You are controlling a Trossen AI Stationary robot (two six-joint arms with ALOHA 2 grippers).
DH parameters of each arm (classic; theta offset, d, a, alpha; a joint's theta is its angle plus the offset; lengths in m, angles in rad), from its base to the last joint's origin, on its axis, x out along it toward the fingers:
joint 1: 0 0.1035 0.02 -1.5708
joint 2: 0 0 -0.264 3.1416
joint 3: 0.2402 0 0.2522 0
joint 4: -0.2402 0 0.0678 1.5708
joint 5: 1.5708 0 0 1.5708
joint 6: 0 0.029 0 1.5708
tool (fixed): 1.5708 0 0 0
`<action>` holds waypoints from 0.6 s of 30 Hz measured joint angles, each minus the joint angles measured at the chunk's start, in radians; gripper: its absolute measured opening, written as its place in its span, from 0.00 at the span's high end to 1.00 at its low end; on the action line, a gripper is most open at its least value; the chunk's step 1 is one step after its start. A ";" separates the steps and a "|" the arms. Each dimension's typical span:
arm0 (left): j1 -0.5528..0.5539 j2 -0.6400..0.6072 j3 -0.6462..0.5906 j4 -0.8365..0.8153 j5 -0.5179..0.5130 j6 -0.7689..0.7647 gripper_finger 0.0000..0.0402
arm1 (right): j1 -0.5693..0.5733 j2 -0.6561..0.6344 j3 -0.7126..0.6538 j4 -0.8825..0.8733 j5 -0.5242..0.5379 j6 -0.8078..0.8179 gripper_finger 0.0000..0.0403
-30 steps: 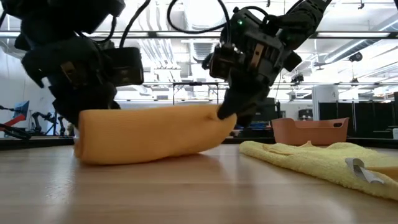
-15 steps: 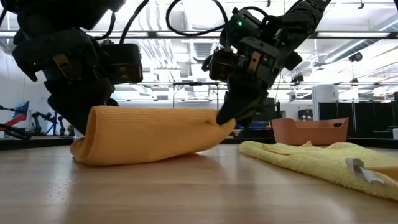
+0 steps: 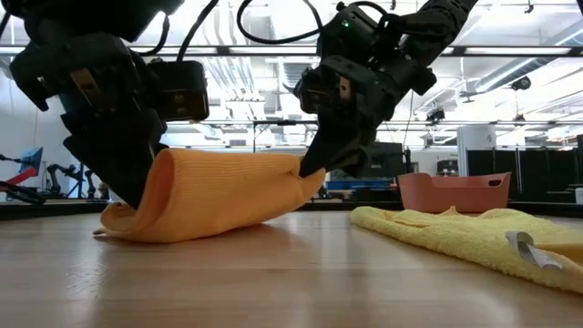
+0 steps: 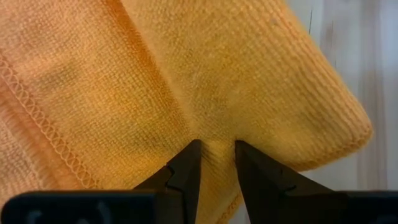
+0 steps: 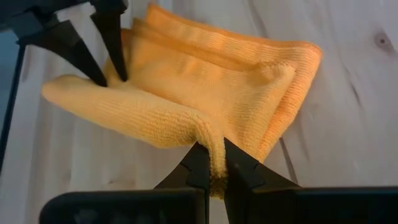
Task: Roll microfiber towels into tight, uniform cylinder then place into a basket
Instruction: Roll the orange towel
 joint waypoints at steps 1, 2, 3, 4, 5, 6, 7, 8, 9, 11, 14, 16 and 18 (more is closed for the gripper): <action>0.000 0.000 0.000 0.000 0.001 0.000 0.79 | 0.000 0.000 0.000 0.000 0.000 0.010 0.96; 0.000 0.000 0.000 0.000 0.002 0.000 0.79 | 0.000 0.000 0.000 0.000 0.000 0.021 0.96; 0.000 -0.002 0.000 -0.002 0.003 0.000 0.79 | 0.000 0.000 0.000 0.000 0.000 0.027 0.96; 0.000 -0.006 0.000 -0.006 0.003 0.000 0.79 | 0.000 0.000 0.000 0.000 0.000 0.029 0.96; 0.000 -0.011 0.000 -0.007 0.004 0.000 0.79 | 0.000 0.000 0.000 0.000 -0.001 0.030 0.96; -0.001 -0.015 0.000 -0.007 0.006 0.000 0.79 | 0.000 0.000 0.000 0.000 -0.001 0.031 0.96; -0.001 -0.022 0.000 -0.012 0.007 0.001 0.79 | 0.000 0.000 0.000 -0.001 -0.003 0.031 0.96; -0.001 -0.029 0.000 -0.014 0.007 0.003 0.79 | 0.000 0.000 0.000 -0.003 -0.006 0.031 0.96; -0.001 -0.035 0.000 -0.013 0.007 0.004 0.79 | 0.000 -0.001 0.000 -0.006 -0.007 0.031 0.96; -0.001 -0.050 -0.004 -0.015 0.004 0.005 0.79 | 0.000 -0.001 0.000 -0.014 -0.009 0.031 0.96; -0.001 -0.076 -0.010 -0.033 -0.005 0.029 0.79 | 0.000 -0.001 -0.001 -0.027 -0.027 0.031 0.96; -0.001 -0.095 -0.012 -0.060 -0.006 0.057 0.79 | 0.000 -0.001 -0.001 -0.037 -0.028 0.031 0.96; -0.001 -0.119 -0.012 -0.097 -0.008 0.063 0.78 | 0.000 -0.001 -0.001 -0.052 -0.029 0.034 0.96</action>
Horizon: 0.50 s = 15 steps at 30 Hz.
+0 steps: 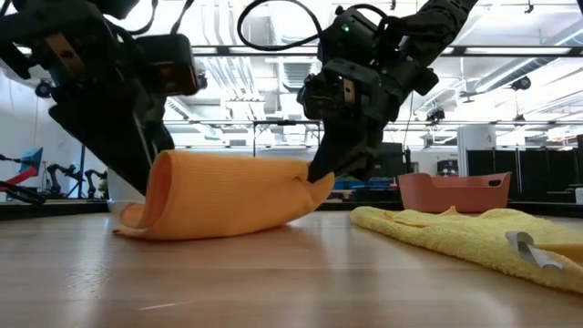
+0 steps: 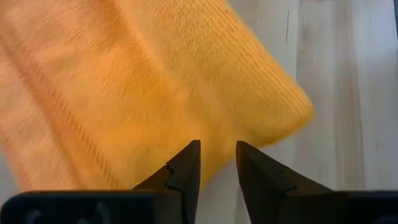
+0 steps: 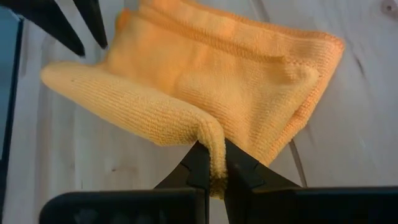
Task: Roll microfiber towels into tight, uniform cylinder then place into a basket
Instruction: Roll the orange towel
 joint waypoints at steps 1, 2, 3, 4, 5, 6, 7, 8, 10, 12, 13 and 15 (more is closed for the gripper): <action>0.000 -0.015 -0.001 -0.015 -0.001 0.000 0.77 | 0.000 0.000 0.000 -0.006 -0.001 0.007 0.96; 0.000 -0.031 -0.002 -0.023 -0.002 0.000 0.75 | 0.000 0.000 0.000 -0.012 -0.001 0.017 0.96; 0.000 -0.046 -0.003 -0.021 -0.002 0.000 0.74 | 0.000 0.000 0.000 -0.017 -0.001 0.031 0.96; 0.000 -0.065 -0.003 -0.020 -0.006 -0.001 0.71 | 0.000 0.000 0.000 -0.020 -0.001 0.050 0.96; 0.000 -0.084 -0.004 -0.020 -0.014 -0.005 0.69 | 0.000 0.000 0.000 -0.020 -0.001 0.068 0.96; 0.000 -0.104 -0.004 -0.015 -0.024 -0.010 0.67 | 0.000 0.000 0.000 -0.020 -0.001 0.085 0.96; 0.000 -0.121 -0.004 -0.008 -0.036 -0.011 0.64 | 0.000 0.000 0.000 -0.019 -0.001 0.104 0.96; 0.000 -0.137 -0.003 -0.006 -0.049 -0.012 0.61 | 0.000 0.000 0.000 -0.019 0.000 0.121 0.96; 0.000 -0.163 -0.003 -0.008 -0.055 -0.010 0.56 | 0.000 0.000 0.000 -0.019 0.001 0.157 0.96; -0.007 -0.183 -0.003 -0.007 -0.058 0.013 0.50 | 0.000 0.000 0.000 -0.019 0.002 0.192 0.96; -0.017 -0.188 -0.003 -0.007 -0.058 0.037 0.48 | 0.000 0.000 0.000 -0.018 0.000 0.204 0.96; -0.043 -0.192 -0.003 -0.008 -0.057 0.098 0.44 | 0.000 0.000 0.000 -0.019 -0.011 0.227 0.96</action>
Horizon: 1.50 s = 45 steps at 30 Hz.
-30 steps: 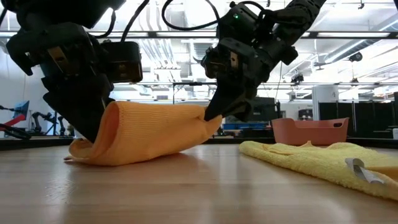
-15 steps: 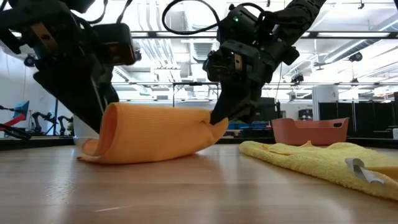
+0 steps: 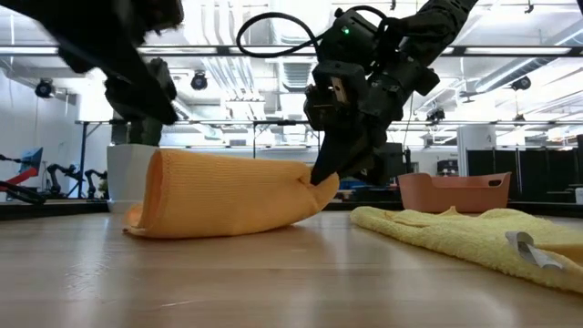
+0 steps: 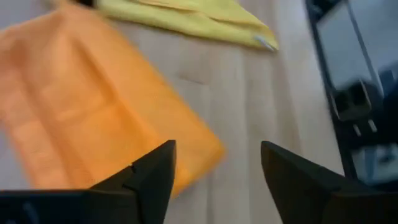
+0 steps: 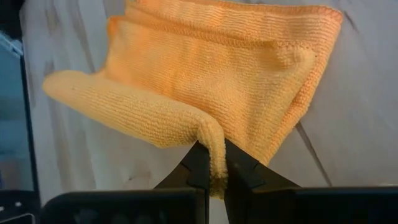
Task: Roll microfiber towels into tight, uniform cylinder then place into a basket
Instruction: Roll the orange towel
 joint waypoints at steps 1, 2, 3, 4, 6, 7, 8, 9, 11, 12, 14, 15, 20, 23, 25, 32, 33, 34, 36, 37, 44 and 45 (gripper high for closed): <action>-0.013 0.000 0.000 -0.001 0.000 0.027 0.42 | 0.000 0.000 0.000 0.000 -0.013 0.006 0.96; -0.025 0.003 -0.001 -0.001 0.001 0.046 0.41 | 0.000 0.000 0.000 0.000 -0.022 0.011 0.96; -0.035 0.007 -0.004 0.001 0.000 0.050 0.40 | 0.000 0.000 0.000 -0.002 -0.029 0.016 0.96; -0.046 0.014 -0.011 0.000 0.000 0.049 0.39 | 0.000 0.000 0.000 -0.005 -0.032 0.019 0.96; -0.066 0.030 -0.021 -0.006 0.000 0.034 0.37 | 0.000 0.000 0.000 -0.014 -0.036 0.024 0.96; -0.074 0.037 -0.024 -0.005 0.000 0.022 0.37 | -0.001 0.000 0.000 -0.018 -0.036 0.024 0.96; -0.081 0.042 -0.026 0.000 0.000 0.011 0.36 | -0.002 0.000 0.000 -0.020 -0.036 0.025 0.96; -0.087 0.047 -0.026 0.006 -0.007 -0.005 0.36 | -0.004 0.000 0.000 -0.020 -0.036 0.026 0.96; -0.090 0.056 -0.027 0.028 -0.029 -0.031 0.36 | -0.007 0.000 0.000 -0.020 -0.036 0.039 0.96; -0.090 0.059 -0.027 0.046 -0.049 -0.044 0.36 | -0.010 0.000 0.000 -0.020 -0.036 0.052 0.96; -0.090 0.059 -0.027 0.079 -0.106 -0.069 0.35 | -0.015 0.000 0.000 -0.020 -0.035 0.071 0.96; -0.089 0.059 -0.023 0.084 -0.138 -0.082 0.35 | -0.016 0.000 0.000 -0.019 -0.032 0.073 0.96; -0.086 0.059 -0.022 0.079 -0.237 -0.142 0.35 | -0.018 0.000 0.000 -0.018 -0.031 0.076 0.96; -0.085 0.071 -0.022 0.079 -0.287 -0.191 0.35 | -0.018 0.000 0.000 -0.016 -0.031 0.087 0.96; -0.085 0.082 -0.022 0.081 -0.308 -0.222 0.35 | -0.018 0.000 0.000 -0.016 -0.031 0.106 0.96; -0.085 0.177 0.014 0.083 -0.316 -0.273 0.35 | -0.017 0.000 0.000 -0.012 -0.031 0.122 0.96; -0.085 0.194 0.026 0.086 -0.316 -0.281 0.35 | -0.017 0.000 0.000 -0.013 -0.031 0.122 0.96; -0.085 0.210 0.035 0.087 -0.317 -0.292 0.35 | -0.017 0.000 0.000 -0.013 -0.031 0.122 0.96; -0.085 0.242 0.057 0.079 -0.317 -0.294 0.35 | -0.017 0.000 0.000 -0.013 -0.031 0.127 0.96; -0.085 0.257 0.068 0.079 -0.317 -0.294 0.35 | -0.017 0.000 0.000 -0.012 -0.031 0.129 0.96; -0.085 0.300 0.100 0.047 -0.317 -0.295 0.36 | -0.017 0.000 0.000 -0.016 -0.038 0.129 0.96; -0.085 0.300 0.101 0.043 -0.317 -0.295 0.36 | -0.017 0.000 0.000 -0.016 -0.039 0.129 0.96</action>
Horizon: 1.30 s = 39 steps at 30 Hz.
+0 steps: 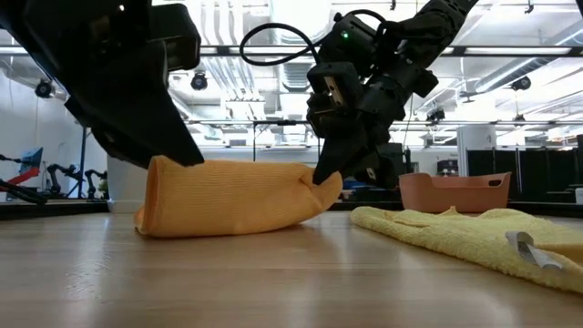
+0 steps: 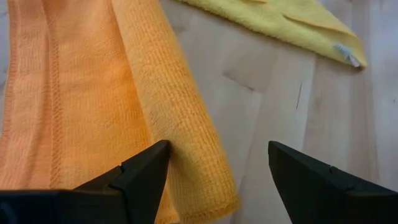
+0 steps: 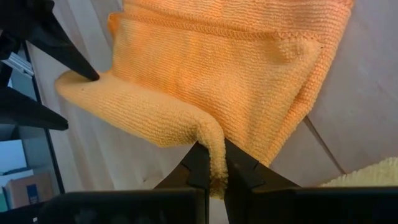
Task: Roll microfiber towels into tight, uniform cylinder then place into a basket
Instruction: Roll the orange towel
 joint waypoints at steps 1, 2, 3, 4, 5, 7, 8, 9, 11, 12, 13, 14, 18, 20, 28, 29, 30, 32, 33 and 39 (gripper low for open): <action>0.000 0.000 0.000 -0.002 0.000 0.000 0.36 | 0.000 0.000 0.000 0.000 0.000 0.000 0.96; 0.000 0.000 0.000 -0.004 0.000 0.000 0.36 | 0.000 0.000 0.000 0.000 0.000 0.000 0.96; 0.000 -0.001 0.000 -0.006 0.001 0.000 0.36 | 0.000 0.000 0.000 0.000 0.000 0.000 0.96; 0.000 -0.002 0.000 -0.007 0.002 0.000 0.36 | 0.000 0.000 0.000 0.000 0.000 0.000 0.96; 0.000 -0.002 0.000 -0.008 0.003 0.000 0.36 | 0.000 0.000 0.000 0.000 0.000 -0.001 0.96; 0.000 -0.002 0.000 -0.009 0.005 0.000 0.36 | 0.000 0.000 0.000 0.000 0.000 -0.001 0.96; 0.000 -0.002 0.000 -0.009 0.006 0.000 0.36 | 0.000 0.000 0.000 0.000 0.000 -0.001 0.96; 0.000 -0.002 0.000 -0.009 0.006 0.000 0.36 | 0.000 0.000 0.000 0.000 0.000 -0.002 0.96; 0.000 -0.002 0.000 -0.012 0.006 -0.001 0.36 | 0.000 0.000 0.000 0.000 0.000 -0.003 0.96; 0.000 -0.002 0.000 -0.017 0.006 -0.001 0.36 | 0.000 0.000 0.000 0.000 0.000 -0.004 0.96; 0.001 -0.002 -0.001 -0.020 0.006 0.000 0.36 | 0.000 0.000 0.000 0.000 0.000 -0.004 0.96; 0.002 -0.002 -0.001 -0.020 0.007 -0.001 0.36 | 0.000 0.000 0.000 0.000 0.000 -0.005 0.96; 0.008 -0.002 -0.009 -0.020 0.007 -0.001 0.36 | 0.000 0.000 0.000 0.000 -0.001 -0.008 0.96; 0.012 -0.002 -0.014 -0.020 0.007 -0.004 0.36 | 0.000 0.000 0.000 0.000 -0.001 -0.008 0.96; 0.024 -0.002 -0.018 -0.109 0.015 -0.128 0.46 | 0.000 0.000 0.000 -0.001 -0.002 -0.006 0.96; 0.024 -0.002 -0.018 -0.105 0.019 -0.128 0.49 | 0.000 0.000 0.000 -0.001 -0.002 -0.006 0.96; 0.024 -0.002 -0.018 -0.104 0.020 -0.128 0.52 | 0.000 0.000 0.000 -0.001 -0.002 -0.006 0.96; 0.024 -0.002 -0.018 -0.101 0.027 -0.128 0.58 | 0.000 0.000 0.000 -0.001 -0.004 -0.005 0.96; 0.024 -0.002 -0.018 -0.098 0.028 -0.129 0.61 | 0.000 0.000 0.000 -0.001 -0.005 -0.005 0.96; 0.027 -0.002 -0.018 -0.096 0.075 -0.131 0.80 | 0.000 0.000 0.000 0.000 -0.005 -0.005 0.96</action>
